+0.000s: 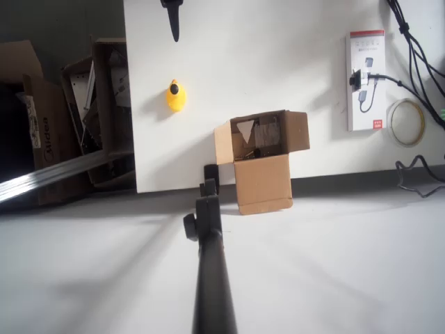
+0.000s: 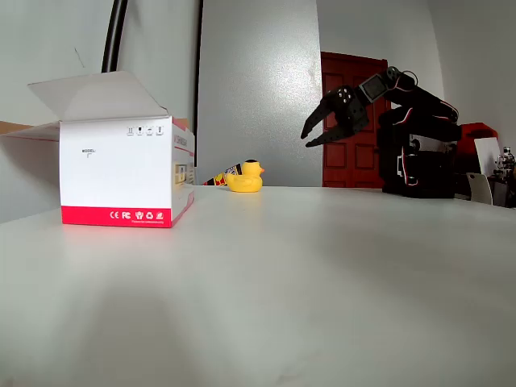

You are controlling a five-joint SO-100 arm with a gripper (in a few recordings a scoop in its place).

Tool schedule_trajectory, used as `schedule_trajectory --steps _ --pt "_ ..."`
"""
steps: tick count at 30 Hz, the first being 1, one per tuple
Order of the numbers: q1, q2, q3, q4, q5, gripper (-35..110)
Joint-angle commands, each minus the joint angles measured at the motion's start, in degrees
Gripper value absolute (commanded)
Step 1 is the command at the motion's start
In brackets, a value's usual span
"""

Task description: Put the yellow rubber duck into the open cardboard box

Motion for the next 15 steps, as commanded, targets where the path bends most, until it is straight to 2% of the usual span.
schedule_trajectory --steps 1,15 --pt "1.05 -5.1 -7.82 0.35 -1.32 5" --pt "5.1 -38.94 -27.95 -6.33 2.2 17"
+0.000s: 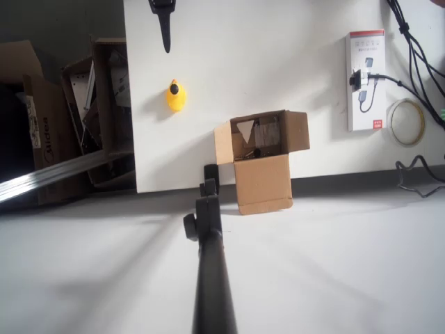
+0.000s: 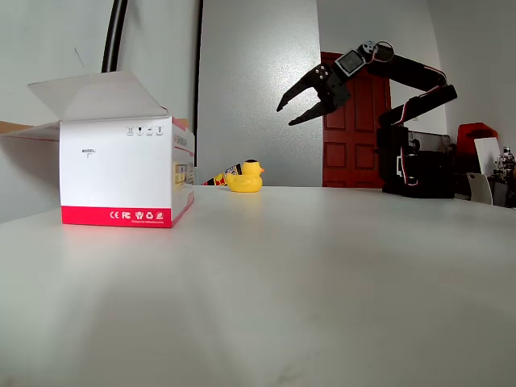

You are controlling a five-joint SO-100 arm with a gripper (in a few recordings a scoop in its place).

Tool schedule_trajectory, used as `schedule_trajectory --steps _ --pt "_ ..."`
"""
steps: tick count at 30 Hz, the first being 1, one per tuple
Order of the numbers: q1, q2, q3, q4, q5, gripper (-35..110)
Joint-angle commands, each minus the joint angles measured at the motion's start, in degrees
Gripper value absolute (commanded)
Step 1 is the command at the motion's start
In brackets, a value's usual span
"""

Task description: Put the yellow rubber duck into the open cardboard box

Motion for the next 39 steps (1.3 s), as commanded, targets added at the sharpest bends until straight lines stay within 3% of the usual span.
schedule_trajectory --steps 1,7,14,39 --pt "1.41 -8.44 -6.5 -1.85 0.79 19" --pt "5.63 -30.15 -17.23 -4.57 0.79 25" --pt "8.61 -43.77 -24.79 -6.68 0.97 27" --pt "3.08 -61.0 -35.86 -0.97 5.8 30"
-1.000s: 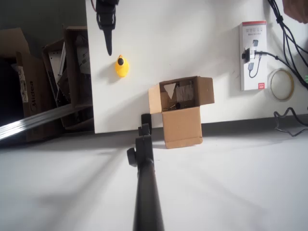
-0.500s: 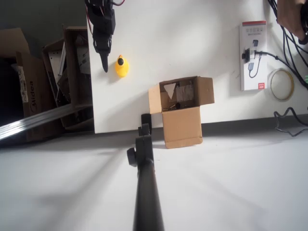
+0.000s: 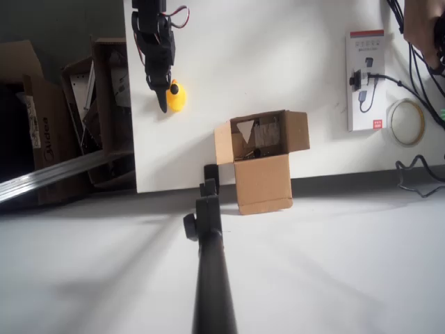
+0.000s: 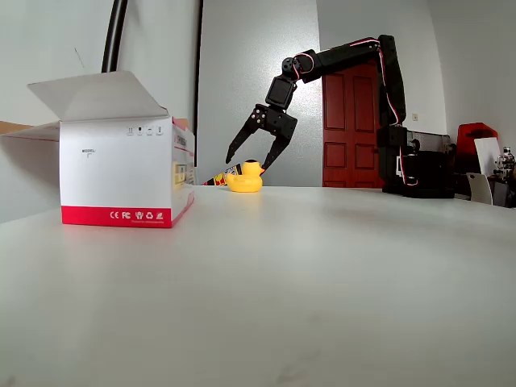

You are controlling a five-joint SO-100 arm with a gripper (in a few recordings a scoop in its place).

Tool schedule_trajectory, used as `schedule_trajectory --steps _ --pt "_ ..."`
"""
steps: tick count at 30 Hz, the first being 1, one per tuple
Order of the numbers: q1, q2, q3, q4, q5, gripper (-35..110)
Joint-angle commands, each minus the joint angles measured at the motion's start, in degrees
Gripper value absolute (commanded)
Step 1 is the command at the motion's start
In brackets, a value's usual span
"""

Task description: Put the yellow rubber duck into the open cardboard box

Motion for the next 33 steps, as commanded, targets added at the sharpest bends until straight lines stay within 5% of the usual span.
schedule_trajectory --steps 1,33 --pt "-0.79 0.79 -2.55 1.23 0.62 30" --pt "-6.24 1.67 -3.6 5.8 2.46 25"
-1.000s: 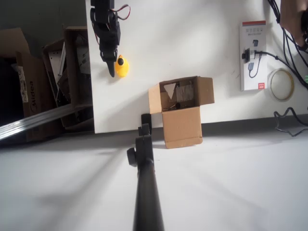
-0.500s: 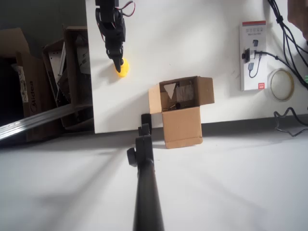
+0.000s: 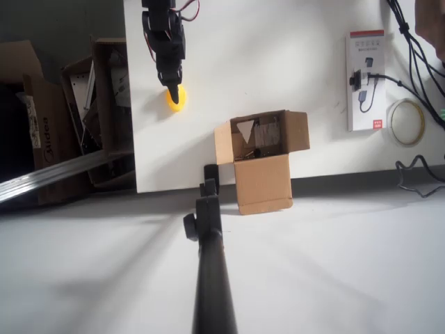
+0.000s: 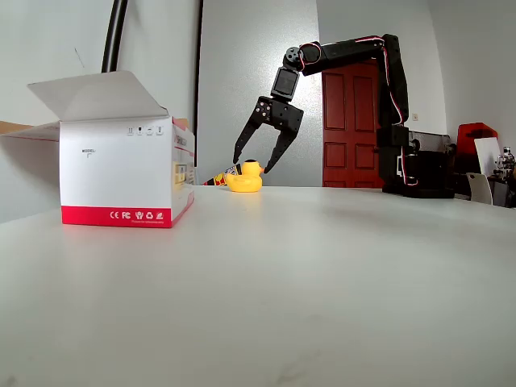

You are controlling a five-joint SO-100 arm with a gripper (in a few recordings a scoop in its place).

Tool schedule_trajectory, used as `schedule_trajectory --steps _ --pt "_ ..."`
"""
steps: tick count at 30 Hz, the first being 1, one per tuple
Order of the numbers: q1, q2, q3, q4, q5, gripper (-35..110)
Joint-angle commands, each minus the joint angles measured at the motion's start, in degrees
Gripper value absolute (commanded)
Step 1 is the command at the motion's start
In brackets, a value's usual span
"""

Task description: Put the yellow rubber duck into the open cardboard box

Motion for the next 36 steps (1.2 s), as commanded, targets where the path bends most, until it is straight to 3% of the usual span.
schedule_trajectory --steps 1,24,36 --pt "0.09 0.0 -2.37 -0.7 -0.09 24" --pt "0.7 0.7 -2.81 -0.7 -0.44 12" --pt "-0.97 9.23 -12.57 8.88 -0.88 12"
